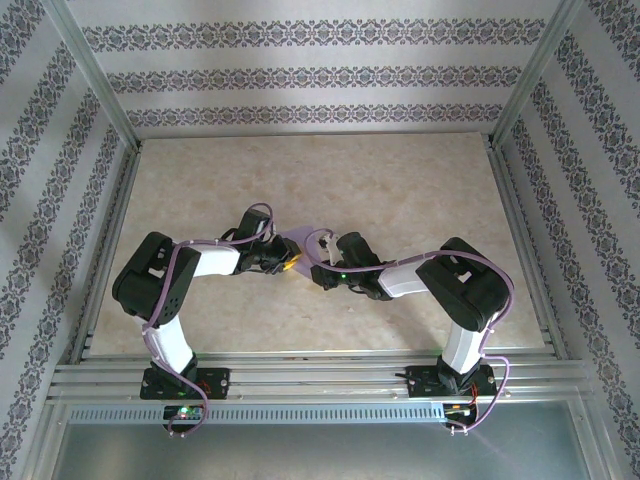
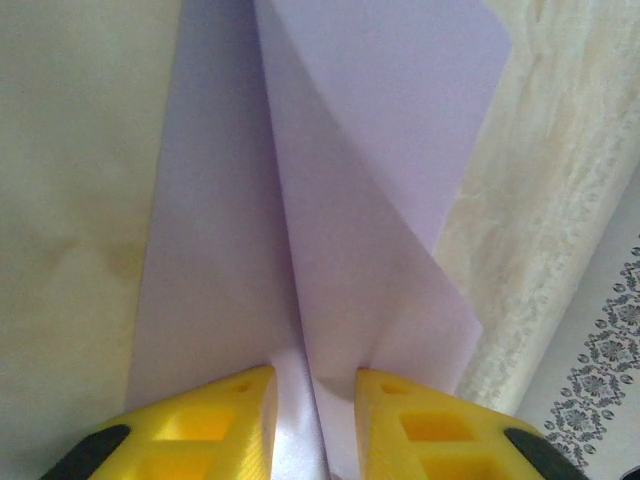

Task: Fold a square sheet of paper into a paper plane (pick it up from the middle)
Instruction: Fourth fold the wing at the center of the table.

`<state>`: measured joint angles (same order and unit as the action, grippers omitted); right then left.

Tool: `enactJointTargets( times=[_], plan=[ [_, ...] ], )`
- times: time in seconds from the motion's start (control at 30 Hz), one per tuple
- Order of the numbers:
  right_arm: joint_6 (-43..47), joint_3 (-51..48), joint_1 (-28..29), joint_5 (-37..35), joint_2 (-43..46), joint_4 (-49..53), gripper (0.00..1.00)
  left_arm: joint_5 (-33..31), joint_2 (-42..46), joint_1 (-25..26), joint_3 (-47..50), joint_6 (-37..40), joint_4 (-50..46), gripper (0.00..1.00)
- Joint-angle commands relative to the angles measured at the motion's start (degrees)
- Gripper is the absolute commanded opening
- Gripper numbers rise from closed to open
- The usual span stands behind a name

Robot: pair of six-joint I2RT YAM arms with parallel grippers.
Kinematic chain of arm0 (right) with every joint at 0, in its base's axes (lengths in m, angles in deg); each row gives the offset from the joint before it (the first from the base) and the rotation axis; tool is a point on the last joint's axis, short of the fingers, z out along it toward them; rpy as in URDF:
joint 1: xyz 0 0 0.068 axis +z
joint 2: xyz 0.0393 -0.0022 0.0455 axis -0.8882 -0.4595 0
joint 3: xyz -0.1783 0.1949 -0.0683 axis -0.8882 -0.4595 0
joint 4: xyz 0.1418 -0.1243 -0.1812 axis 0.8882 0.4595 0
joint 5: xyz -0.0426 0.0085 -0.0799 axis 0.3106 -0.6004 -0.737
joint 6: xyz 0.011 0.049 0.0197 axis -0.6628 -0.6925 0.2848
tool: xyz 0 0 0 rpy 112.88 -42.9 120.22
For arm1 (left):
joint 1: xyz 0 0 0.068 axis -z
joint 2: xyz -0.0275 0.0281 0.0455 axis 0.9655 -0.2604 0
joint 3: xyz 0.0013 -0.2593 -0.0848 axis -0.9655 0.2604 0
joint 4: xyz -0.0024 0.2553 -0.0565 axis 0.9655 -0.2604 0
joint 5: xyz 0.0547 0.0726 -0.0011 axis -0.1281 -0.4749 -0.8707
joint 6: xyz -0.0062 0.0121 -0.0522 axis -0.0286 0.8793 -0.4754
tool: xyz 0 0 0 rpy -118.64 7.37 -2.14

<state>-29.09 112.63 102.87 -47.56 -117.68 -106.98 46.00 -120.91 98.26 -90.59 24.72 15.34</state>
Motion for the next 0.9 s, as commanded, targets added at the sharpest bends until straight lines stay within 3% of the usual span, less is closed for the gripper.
enactJointTargets(
  times=[0.0,0.4,0.87],
  plan=[
    [-0.7,0.3,-0.7,0.9,-0.1,2.0,0.21,-0.3,-0.9,0.9,0.4,-0.1,0.6,0.29],
    [-1.8,4.0,-0.4,-1.4,2.7,11.2,0.29,-1.2,-0.9,1.0,-0.2,2.0,-4.6,0.36],
    [-3.2,7.4,0.2,-4.6,0.2,16.2,0.25,-1.4,-1.3,1.6,-1.5,3.8,-7.8,0.43]
  ],
)
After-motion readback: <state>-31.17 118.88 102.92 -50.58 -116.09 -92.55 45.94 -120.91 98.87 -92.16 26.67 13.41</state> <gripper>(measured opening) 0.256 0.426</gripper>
